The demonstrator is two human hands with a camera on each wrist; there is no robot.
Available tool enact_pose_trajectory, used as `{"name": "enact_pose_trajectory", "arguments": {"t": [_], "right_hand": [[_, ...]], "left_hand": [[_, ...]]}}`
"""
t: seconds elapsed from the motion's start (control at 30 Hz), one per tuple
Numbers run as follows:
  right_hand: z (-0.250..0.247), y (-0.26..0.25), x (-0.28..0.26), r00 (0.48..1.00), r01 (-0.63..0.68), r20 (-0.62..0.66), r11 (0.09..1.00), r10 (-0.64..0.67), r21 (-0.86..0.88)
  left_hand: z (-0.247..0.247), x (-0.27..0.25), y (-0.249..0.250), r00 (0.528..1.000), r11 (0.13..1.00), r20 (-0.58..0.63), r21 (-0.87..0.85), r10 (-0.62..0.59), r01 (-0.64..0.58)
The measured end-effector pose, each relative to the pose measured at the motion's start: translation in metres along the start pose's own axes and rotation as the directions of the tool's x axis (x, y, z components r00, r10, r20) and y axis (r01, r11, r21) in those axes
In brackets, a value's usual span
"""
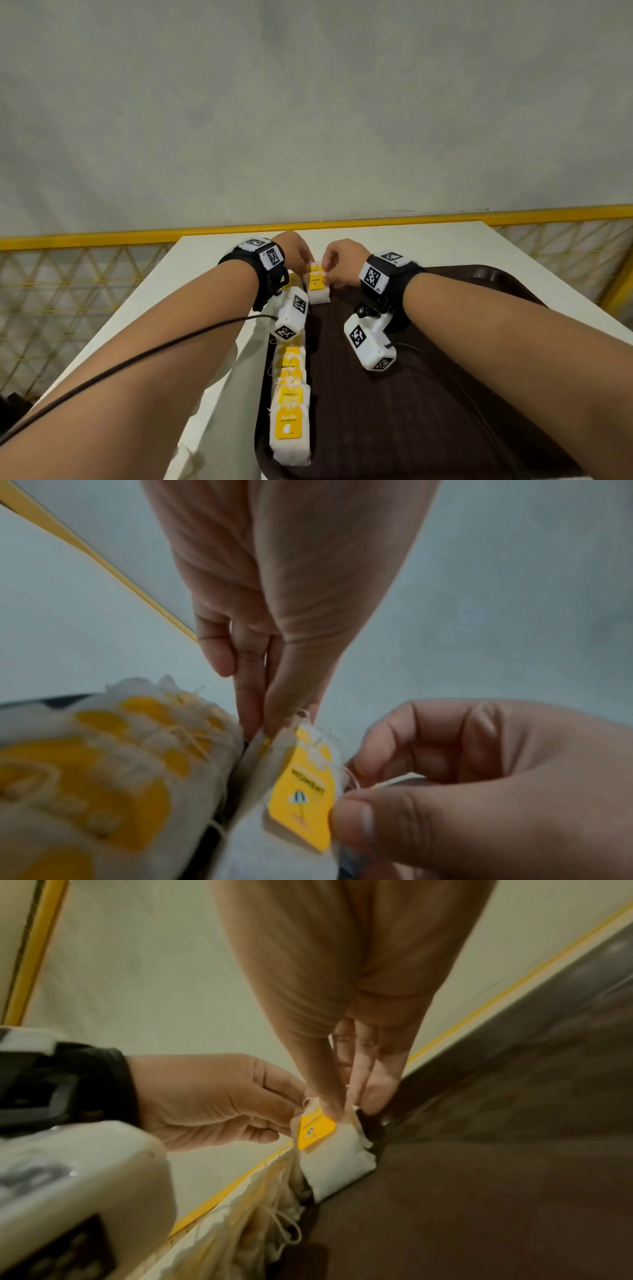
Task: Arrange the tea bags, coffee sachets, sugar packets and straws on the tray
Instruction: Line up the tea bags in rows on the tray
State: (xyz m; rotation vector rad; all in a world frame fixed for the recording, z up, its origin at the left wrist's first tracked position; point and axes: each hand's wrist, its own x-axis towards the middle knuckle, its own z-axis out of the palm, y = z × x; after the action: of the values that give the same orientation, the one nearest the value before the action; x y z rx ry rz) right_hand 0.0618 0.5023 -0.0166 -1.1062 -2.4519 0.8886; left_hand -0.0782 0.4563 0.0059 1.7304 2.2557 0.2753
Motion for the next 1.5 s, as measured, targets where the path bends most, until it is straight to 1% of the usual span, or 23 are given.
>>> {"name": "enact_pose_trajectory", "arguments": {"t": [0.13, 0.2, 0.27, 0.33, 0.4, 0.57, 0.77, 0.83, 0.93, 1.03, 1.2, 1.27, 1.33, 1.4, 1.5], "right_hand": [[0.003, 0.007, -0.004, 0.997, -0.069, 0.029, 0.994, 0.067, 0.08], [0.005, 0.008, -0.005, 0.997, -0.077, 0.038, 0.991, 0.073, 0.106], [0.007, 0.007, -0.005, 0.997, -0.072, 0.035, 0.993, 0.069, 0.094], [0.009, 0.007, -0.005, 0.997, -0.069, 0.031, 0.995, 0.067, 0.078], [0.011, 0.007, -0.004, 0.997, -0.072, 0.022, 0.993, 0.07, 0.097], [0.011, 0.009, -0.003, 0.991, -0.128, -0.029, 0.988, 0.131, 0.088], [0.011, 0.003, -0.003, 0.995, -0.089, -0.043, 0.99, 0.094, 0.11], [0.011, 0.004, -0.002, 0.993, -0.097, -0.049, 0.989, 0.104, 0.113], [0.011, 0.007, -0.003, 0.987, -0.155, -0.018, 0.978, 0.159, 0.142], [0.013, 0.009, -0.006, 0.983, -0.181, 0.048, 0.975, 0.176, 0.133], [0.013, 0.005, -0.007, 0.98, -0.197, 0.061, 0.95, 0.188, 0.241], [0.015, 0.002, -0.006, 0.972, -0.233, 0.082, 0.931, 0.218, 0.281], [0.016, 0.0, -0.005, 0.964, -0.261, 0.114, 0.928, 0.239, 0.265], [0.014, -0.001, -0.006, 0.965, -0.256, 0.106, 0.943, 0.239, 0.21], [0.011, 0.002, -0.008, 0.968, -0.248, 0.093, 0.937, 0.231, 0.248]], "left_hand": [[0.002, 0.001, -0.001, 1.0, 0.997, -0.014, -0.075, -0.023, 0.022], [0.003, 0.002, -0.002, 0.998, 0.991, -0.032, -0.127, -0.05, 0.045], [0.004, 0.003, -0.003, 0.996, 0.984, -0.05, -0.166, -0.074, 0.065], [0.005, 0.003, -0.005, 0.995, 0.977, -0.054, -0.198, -0.087, 0.075], [0.005, 0.003, -0.007, 0.993, 0.971, -0.054, -0.222, -0.1, 0.086], [0.003, 0.0, -0.013, 0.983, 0.967, -0.108, -0.222, -0.152, 0.125], [0.006, -0.001, -0.012, 0.979, 0.961, -0.12, -0.243, -0.167, 0.134], [0.006, -0.001, -0.013, 0.973, 0.957, -0.14, -0.25, -0.184, 0.145], [0.003, -0.004, -0.014, 0.967, 0.952, -0.154, -0.264, -0.202, 0.157], [0.0, -0.007, -0.016, 0.971, 0.95, -0.128, -0.267, -0.204, 0.164], [0.007, -0.011, -0.015, 0.984, 0.973, -0.116, -0.202, -0.135, 0.11], [0.011, -0.012, -0.014, 0.985, 0.979, -0.118, -0.178, -0.126, 0.104], [0.013, -0.013, -0.013, 0.983, 0.98, -0.124, -0.165, -0.133, 0.112], [0.013, -0.014, -0.013, 0.977, 0.978, -0.151, -0.168, -0.149, 0.124], [0.011, -0.015, -0.012, 0.967, 0.972, -0.183, -0.191, -0.175, 0.14]]}}
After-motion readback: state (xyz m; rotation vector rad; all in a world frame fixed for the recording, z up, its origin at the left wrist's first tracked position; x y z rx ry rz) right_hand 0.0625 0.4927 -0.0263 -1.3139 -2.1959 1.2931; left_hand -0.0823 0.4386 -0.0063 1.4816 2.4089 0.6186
